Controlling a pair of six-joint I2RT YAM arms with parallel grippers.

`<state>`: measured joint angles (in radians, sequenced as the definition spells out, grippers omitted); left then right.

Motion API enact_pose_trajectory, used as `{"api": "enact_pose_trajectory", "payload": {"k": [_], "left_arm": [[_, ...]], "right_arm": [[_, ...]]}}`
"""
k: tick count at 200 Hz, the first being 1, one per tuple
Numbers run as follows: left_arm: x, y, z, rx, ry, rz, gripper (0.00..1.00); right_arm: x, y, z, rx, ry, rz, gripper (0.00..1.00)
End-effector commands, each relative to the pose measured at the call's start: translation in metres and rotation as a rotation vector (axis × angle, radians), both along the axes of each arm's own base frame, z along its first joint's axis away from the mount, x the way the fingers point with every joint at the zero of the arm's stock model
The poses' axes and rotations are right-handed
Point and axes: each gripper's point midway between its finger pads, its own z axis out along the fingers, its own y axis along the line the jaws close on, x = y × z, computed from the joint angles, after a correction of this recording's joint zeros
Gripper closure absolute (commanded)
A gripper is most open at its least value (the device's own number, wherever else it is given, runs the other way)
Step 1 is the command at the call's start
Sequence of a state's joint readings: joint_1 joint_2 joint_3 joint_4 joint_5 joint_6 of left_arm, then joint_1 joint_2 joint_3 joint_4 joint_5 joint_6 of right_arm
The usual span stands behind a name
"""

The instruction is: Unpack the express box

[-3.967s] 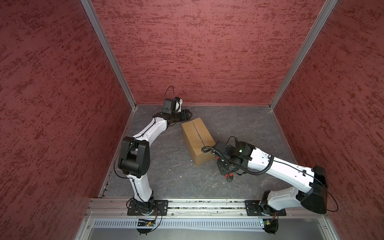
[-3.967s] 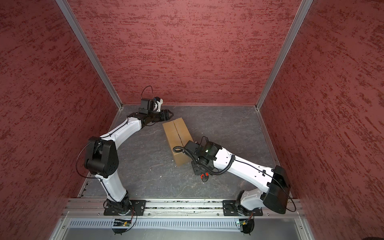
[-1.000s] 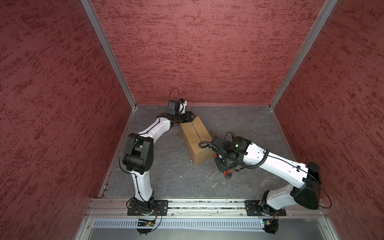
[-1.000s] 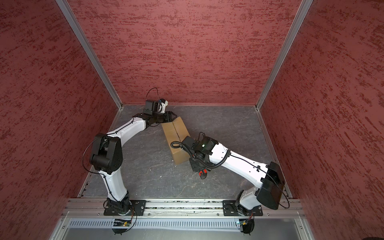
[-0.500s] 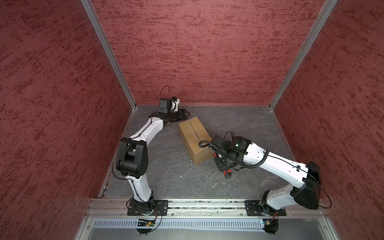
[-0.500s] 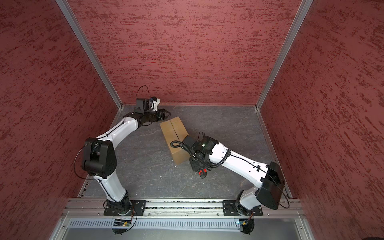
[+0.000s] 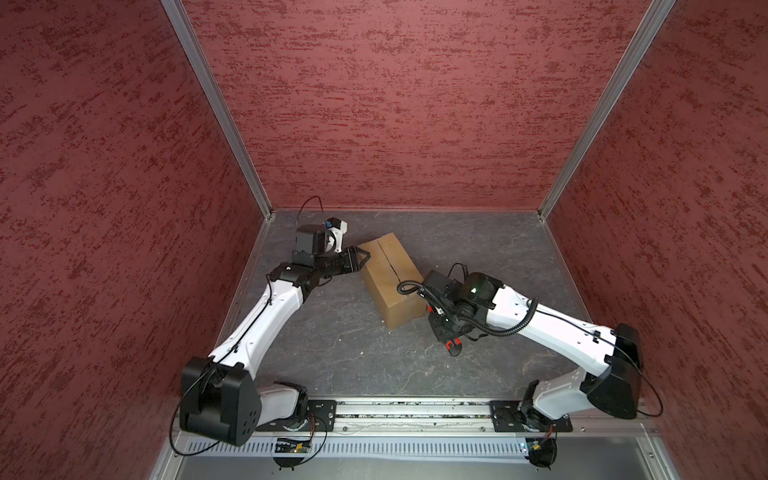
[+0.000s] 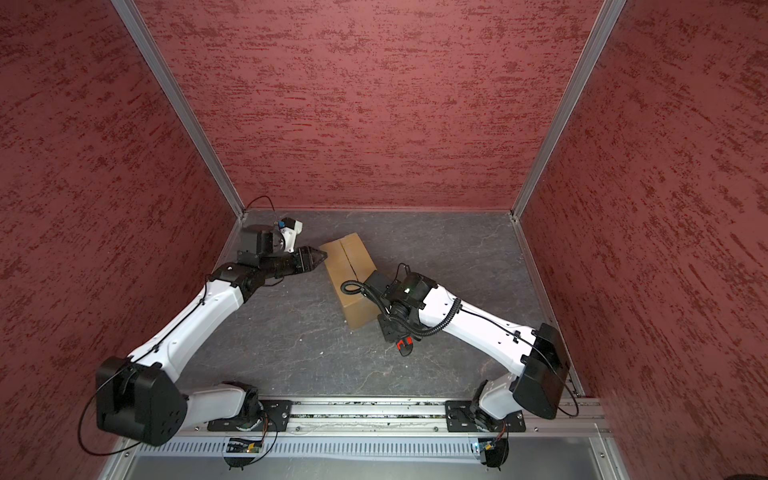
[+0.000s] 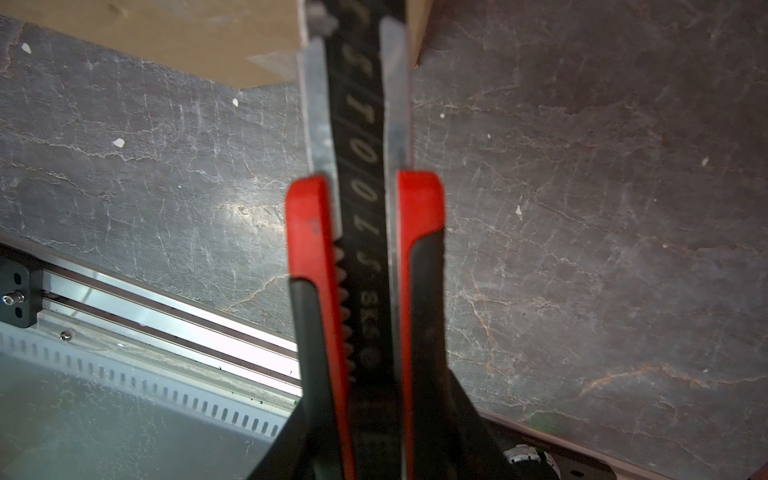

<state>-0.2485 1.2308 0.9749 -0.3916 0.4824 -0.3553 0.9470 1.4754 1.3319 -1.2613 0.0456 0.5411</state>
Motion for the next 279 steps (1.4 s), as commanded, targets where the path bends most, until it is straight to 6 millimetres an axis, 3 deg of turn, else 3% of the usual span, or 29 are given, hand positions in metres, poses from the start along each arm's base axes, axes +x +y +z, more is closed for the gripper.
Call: {"api": "enact_pose_trajectory", "payload": {"k": [1,31,61,137,279], "left_arm": [[-0.034,-0.002,-0.013,0.026,0.045,0.001,0.56],[-0.072,-0.011,-0.040,0.065,0.112,-0.020,0.60],[-0.086,-0.018,-0.058,0.091,0.150,-0.024,0.60],[-0.086,-0.049,-0.069,0.124,0.143,-0.079,0.61],[-0.082,-0.065,-0.071,0.111,0.129,-0.101,0.61]], "right_arm": [[0.005,0.002,0.008,0.022,-0.023,-0.005,0.95],[0.005,0.003,0.006,0.022,-0.020,-0.005,0.95],[0.006,0.004,0.007,0.020,-0.020,0.000,0.95],[0.005,0.006,0.009,0.025,-0.011,0.002,0.95],[0.004,0.011,0.008,0.022,0.006,0.031,0.96]]}}
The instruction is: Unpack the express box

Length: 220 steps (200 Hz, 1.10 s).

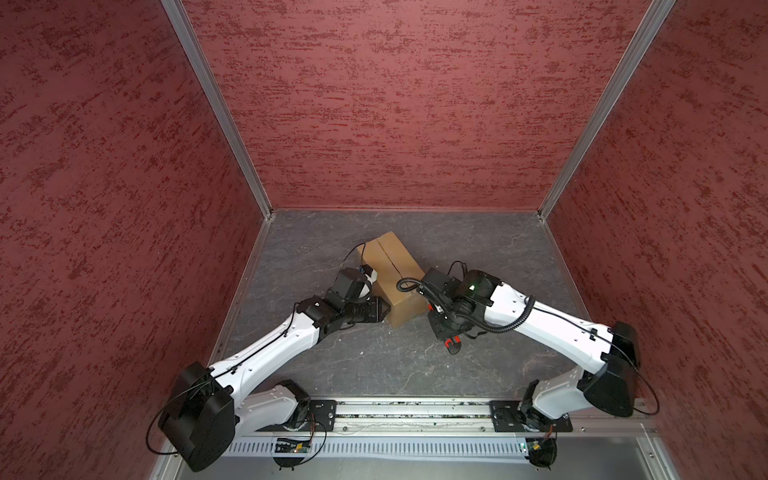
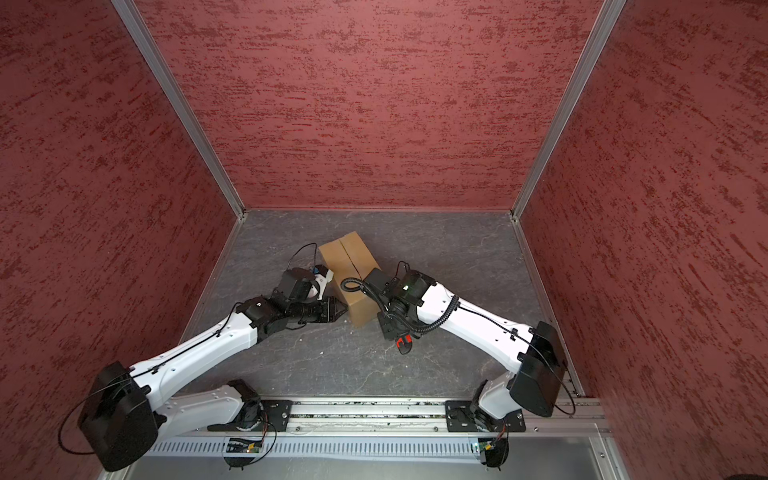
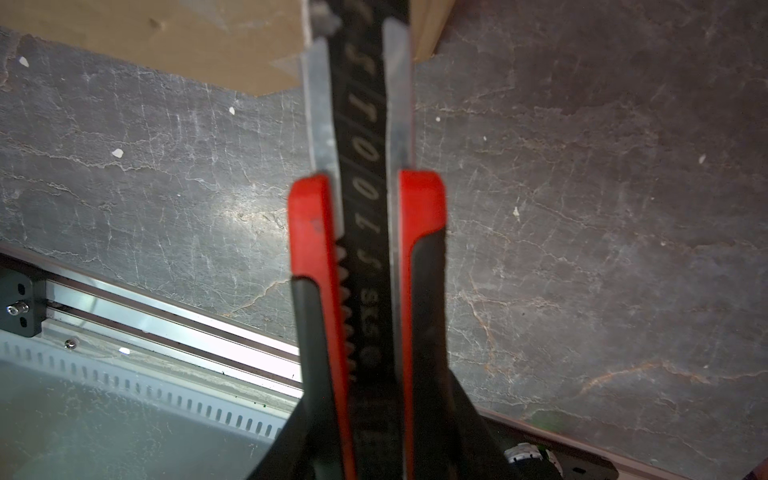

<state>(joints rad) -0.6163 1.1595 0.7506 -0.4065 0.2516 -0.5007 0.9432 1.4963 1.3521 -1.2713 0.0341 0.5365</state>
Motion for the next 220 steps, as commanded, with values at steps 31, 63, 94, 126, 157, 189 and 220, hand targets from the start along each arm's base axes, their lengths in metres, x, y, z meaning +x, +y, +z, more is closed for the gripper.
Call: {"api": "enact_pose_trajectory", "payload": {"k": [31,63,94,126,157,189,220], "left_arm": [[0.011,-0.009,0.014,-0.032,-0.049,0.000,0.60],[0.011,-0.010,0.013,-0.030,-0.048,-0.004,0.60],[0.011,-0.011,0.011,-0.027,-0.040,-0.010,0.60],[0.012,-0.001,0.016,-0.008,-0.049,0.003,0.59],[0.016,0.017,0.030,0.018,-0.066,0.026,0.57],[0.037,0.041,0.053,0.028,-0.116,0.076,0.54],[0.078,0.060,0.082,0.011,-0.171,0.124,0.53]], "right_arm": [[0.003,0.010,0.009,0.024,-0.009,0.040,0.96],[0.004,0.012,0.011,0.027,-0.012,0.050,0.96],[0.006,0.013,0.010,0.018,-0.016,0.053,0.96],[0.006,0.011,0.007,0.012,-0.018,0.047,0.96],[0.006,0.010,0.007,0.014,-0.023,0.039,0.96],[0.007,0.012,0.006,0.022,-0.022,0.038,0.96],[0.007,0.014,0.004,0.021,-0.015,0.046,0.96]]}}
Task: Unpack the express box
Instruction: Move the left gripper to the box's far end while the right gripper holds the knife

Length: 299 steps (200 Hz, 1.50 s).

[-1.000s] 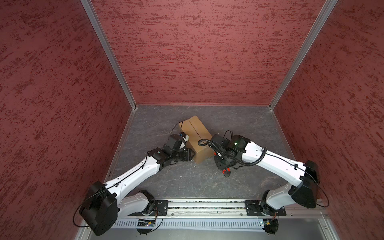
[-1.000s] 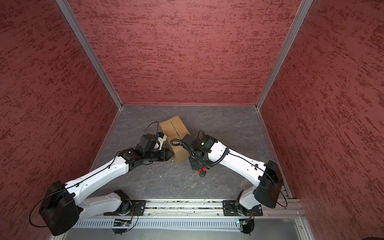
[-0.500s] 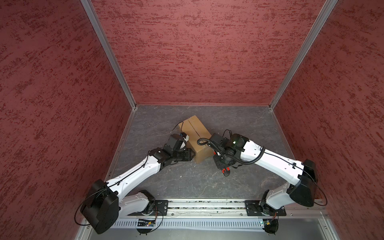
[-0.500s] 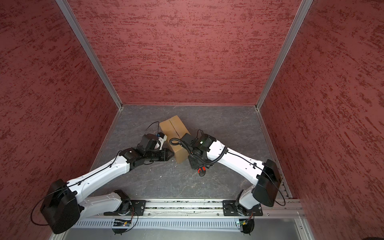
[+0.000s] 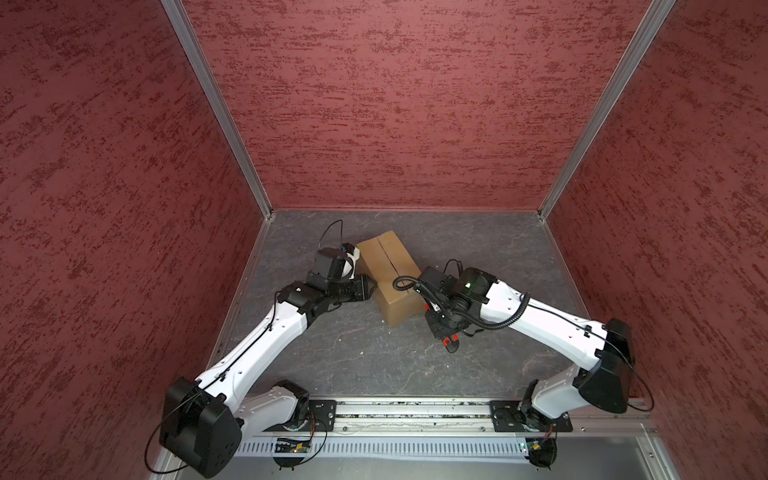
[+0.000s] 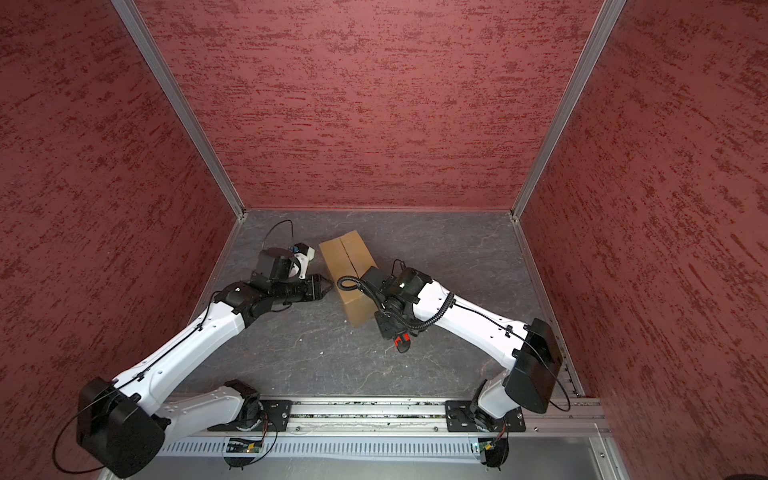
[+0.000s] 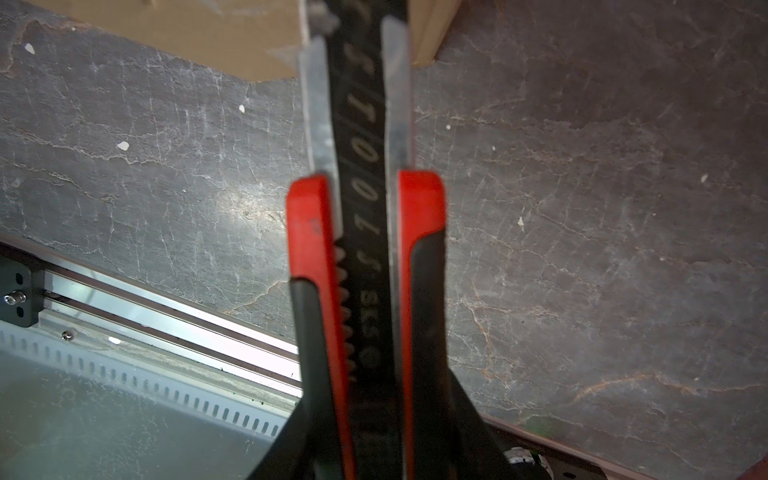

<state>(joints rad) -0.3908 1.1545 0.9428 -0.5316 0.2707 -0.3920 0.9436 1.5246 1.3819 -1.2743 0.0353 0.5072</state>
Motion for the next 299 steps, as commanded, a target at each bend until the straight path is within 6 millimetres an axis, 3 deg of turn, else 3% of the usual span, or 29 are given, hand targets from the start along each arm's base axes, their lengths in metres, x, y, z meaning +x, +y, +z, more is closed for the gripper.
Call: {"api": "enact_pose_trajectory", "payload": {"k": [1,50,86,120,151,187,299], "left_arm": [[0.024,0.008,0.021,0.009,-0.055,-0.014,0.53],[0.120,0.003,0.040,0.018,-0.126,0.013,0.55],[0.185,-0.006,0.021,0.068,-0.113,0.012,0.60],[0.220,-0.014,0.001,0.103,-0.087,-0.005,0.61],[0.231,-0.022,-0.015,0.119,-0.063,-0.034,0.62],[0.228,-0.035,-0.027,0.124,-0.047,-0.073,0.62],[0.220,-0.047,-0.029,0.104,-0.048,-0.103,0.62]], "right_arm": [[0.002,0.008,0.003,0.026,-0.012,0.017,0.96],[0.005,0.010,0.005,0.024,-0.016,0.018,0.96],[0.005,0.010,0.004,0.023,-0.016,0.016,0.96],[0.007,0.012,0.004,0.018,-0.019,0.023,0.96],[0.009,0.014,0.005,0.019,-0.021,0.022,0.96],[0.011,0.014,0.006,0.019,-0.026,0.021,0.96],[0.016,0.014,0.010,0.003,-0.036,0.021,0.96]]}}
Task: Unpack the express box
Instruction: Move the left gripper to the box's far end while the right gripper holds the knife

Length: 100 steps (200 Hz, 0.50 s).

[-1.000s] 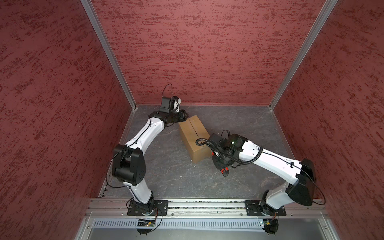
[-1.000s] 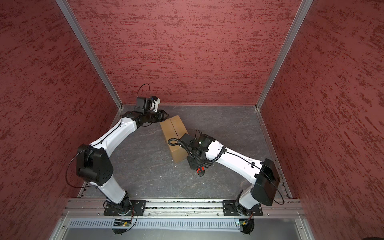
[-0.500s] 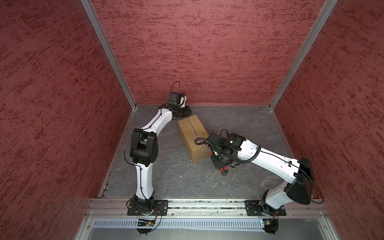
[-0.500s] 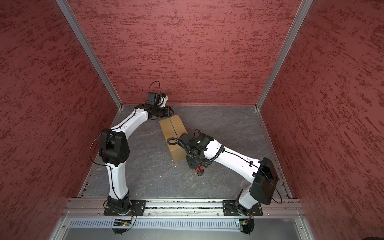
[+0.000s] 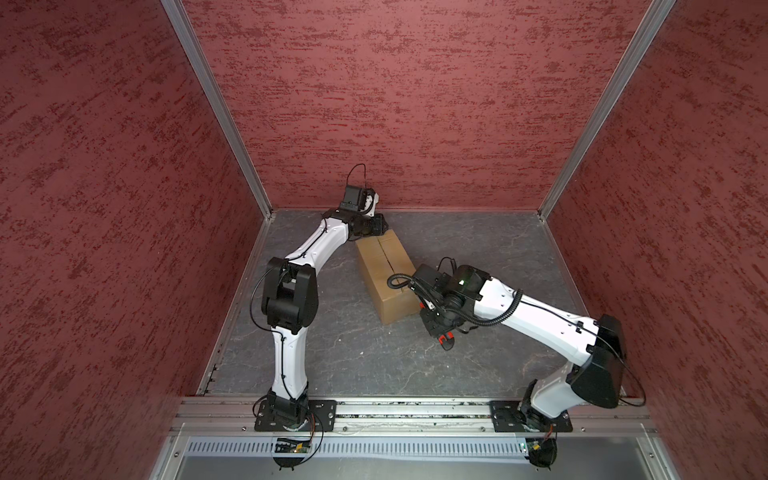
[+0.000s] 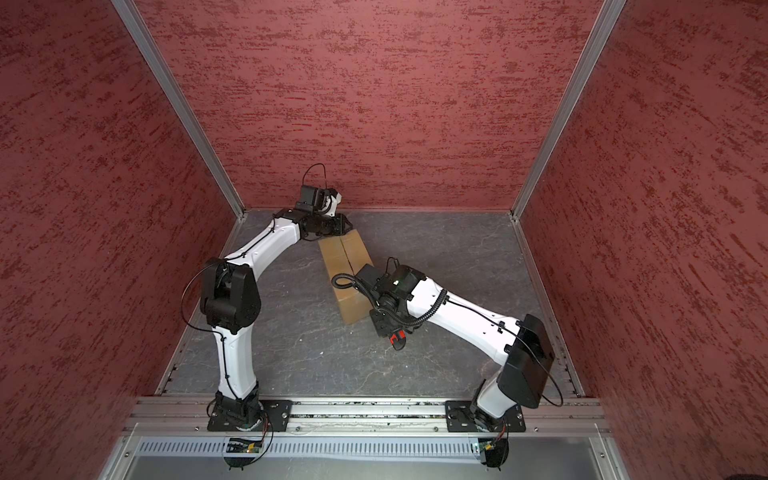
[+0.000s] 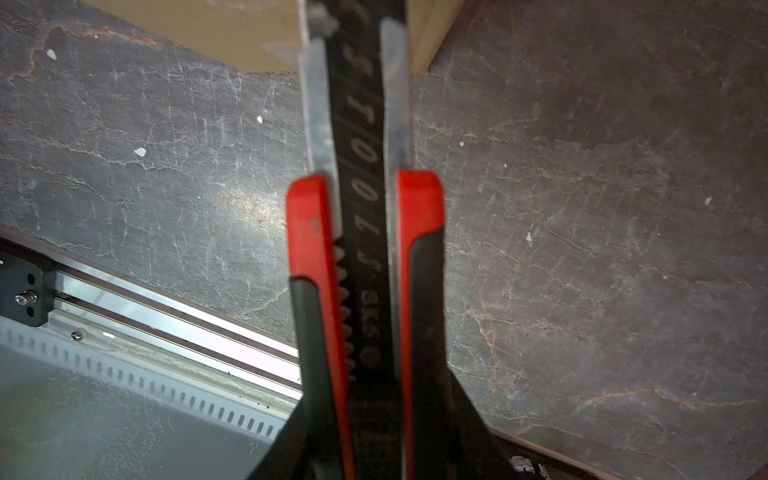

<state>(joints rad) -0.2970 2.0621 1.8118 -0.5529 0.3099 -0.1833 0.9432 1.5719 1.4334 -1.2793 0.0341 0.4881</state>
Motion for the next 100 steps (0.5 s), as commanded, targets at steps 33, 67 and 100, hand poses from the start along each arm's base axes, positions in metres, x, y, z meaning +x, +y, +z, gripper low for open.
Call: {"api": "enact_pose_trajectory", "payload": {"k": [33,67,100], "left_arm": [[-0.0057,-0.0071,-0.0011,-0.015,-0.007,-0.036,0.62],[-0.0080,-0.0096,-0.0012,-0.021,-0.004,-0.042,0.63],[-0.0107,-0.0131,-0.0025,-0.023,-0.002,-0.048,0.62]], "right_arm": [[0.0099,0.0053,0.0074,0.007,-0.031,0.004,0.96],[0.0119,0.0062,0.0075,0.009,-0.032,0.005,0.96],[0.0140,0.0077,0.0081,0.014,-0.033,0.006,0.96]]}}
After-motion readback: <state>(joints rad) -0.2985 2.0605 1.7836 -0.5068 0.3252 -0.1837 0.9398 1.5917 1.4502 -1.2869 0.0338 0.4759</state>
